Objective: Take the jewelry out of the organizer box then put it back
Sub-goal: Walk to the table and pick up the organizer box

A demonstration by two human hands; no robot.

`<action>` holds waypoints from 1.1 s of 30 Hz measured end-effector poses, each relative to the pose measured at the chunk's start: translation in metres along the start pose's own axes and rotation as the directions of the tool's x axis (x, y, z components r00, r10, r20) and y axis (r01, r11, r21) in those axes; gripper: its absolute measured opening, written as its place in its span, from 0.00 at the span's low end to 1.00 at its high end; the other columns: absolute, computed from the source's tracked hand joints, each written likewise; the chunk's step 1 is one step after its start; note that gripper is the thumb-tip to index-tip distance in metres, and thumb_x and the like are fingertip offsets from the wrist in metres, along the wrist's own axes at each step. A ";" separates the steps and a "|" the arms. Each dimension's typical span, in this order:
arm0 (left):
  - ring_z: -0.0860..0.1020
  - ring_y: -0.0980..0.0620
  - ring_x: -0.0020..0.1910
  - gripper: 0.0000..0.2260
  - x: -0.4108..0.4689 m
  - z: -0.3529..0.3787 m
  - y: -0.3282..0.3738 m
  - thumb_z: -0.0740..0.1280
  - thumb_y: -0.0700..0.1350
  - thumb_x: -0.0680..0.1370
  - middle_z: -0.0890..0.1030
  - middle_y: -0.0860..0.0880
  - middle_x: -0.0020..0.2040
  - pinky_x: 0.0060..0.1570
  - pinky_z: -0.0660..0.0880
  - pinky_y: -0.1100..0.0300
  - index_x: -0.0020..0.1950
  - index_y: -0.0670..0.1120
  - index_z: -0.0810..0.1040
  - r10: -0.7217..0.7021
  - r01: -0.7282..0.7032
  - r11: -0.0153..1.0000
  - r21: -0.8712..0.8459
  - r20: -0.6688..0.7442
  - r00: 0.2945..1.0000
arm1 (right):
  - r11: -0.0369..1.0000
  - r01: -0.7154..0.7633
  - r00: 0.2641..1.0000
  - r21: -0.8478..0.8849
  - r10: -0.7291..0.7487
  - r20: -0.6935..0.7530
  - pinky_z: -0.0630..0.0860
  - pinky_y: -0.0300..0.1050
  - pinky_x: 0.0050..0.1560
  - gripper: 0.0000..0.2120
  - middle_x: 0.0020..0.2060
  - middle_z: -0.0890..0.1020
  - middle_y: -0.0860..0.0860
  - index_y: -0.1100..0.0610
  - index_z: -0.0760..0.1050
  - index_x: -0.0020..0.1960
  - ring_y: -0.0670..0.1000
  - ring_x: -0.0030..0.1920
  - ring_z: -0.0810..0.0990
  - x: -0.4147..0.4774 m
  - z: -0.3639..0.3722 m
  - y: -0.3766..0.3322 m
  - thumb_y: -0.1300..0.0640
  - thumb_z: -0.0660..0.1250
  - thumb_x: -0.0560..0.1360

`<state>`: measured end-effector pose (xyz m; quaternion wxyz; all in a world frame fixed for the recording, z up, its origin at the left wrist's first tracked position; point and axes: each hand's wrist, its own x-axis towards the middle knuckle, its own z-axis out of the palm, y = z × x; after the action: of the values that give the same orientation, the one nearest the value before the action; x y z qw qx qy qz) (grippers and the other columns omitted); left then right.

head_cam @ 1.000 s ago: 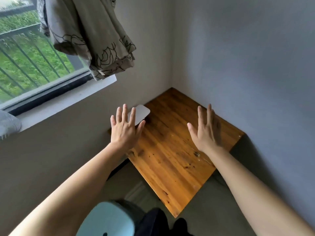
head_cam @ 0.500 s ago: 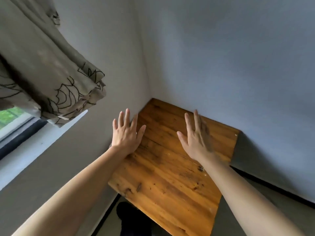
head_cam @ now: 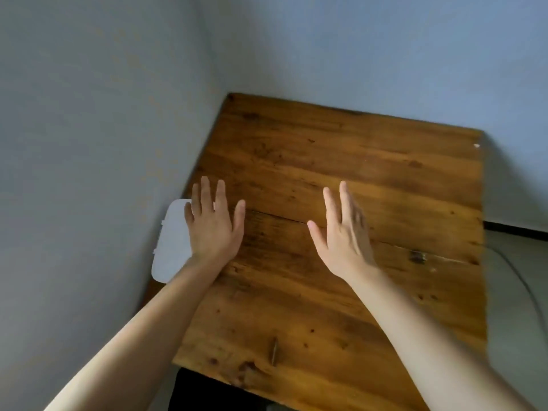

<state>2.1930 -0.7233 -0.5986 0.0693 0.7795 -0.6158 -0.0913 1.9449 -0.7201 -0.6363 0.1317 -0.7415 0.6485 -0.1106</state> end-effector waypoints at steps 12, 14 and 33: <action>0.56 0.36 0.78 0.30 -0.038 0.020 -0.068 0.47 0.61 0.81 0.57 0.38 0.79 0.73 0.56 0.37 0.77 0.45 0.60 -0.085 0.106 0.991 0.081 -0.227 0.970 | 0.973 0.229 0.972 0.041 -0.227 -0.058 0.60 0.59 0.76 0.29 0.80 0.58 0.61 0.56 0.60 0.79 0.62 0.79 0.60 -0.006 0.060 -0.044 0.42 0.55 0.84; 0.56 0.36 0.77 0.30 -0.055 0.021 -0.078 0.46 0.61 0.82 0.57 0.37 0.79 0.73 0.56 0.36 0.78 0.45 0.60 -0.124 0.142 0.988 0.065 -0.224 0.967 | 0.967 0.249 0.968 0.044 -0.247 -0.055 0.62 0.57 0.75 0.29 0.80 0.59 0.60 0.55 0.59 0.80 0.60 0.78 0.61 -0.020 0.062 -0.052 0.43 0.56 0.84; 0.51 0.38 0.78 0.26 -0.133 0.052 -0.118 0.50 0.62 0.82 0.48 0.41 0.80 0.73 0.55 0.39 0.79 0.56 0.56 -0.196 0.164 0.944 -0.285 -0.088 0.977 | 0.937 0.277 0.952 0.211 -0.298 0.070 0.64 0.55 0.75 0.24 0.80 0.58 0.55 0.50 0.60 0.80 0.58 0.78 0.62 -0.045 0.043 -0.140 0.50 0.57 0.85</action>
<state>2.2632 -0.5659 -0.6681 0.2039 0.8191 -0.5183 -0.1373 2.0838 -0.6556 -0.6288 0.2200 -0.8161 0.5113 -0.1555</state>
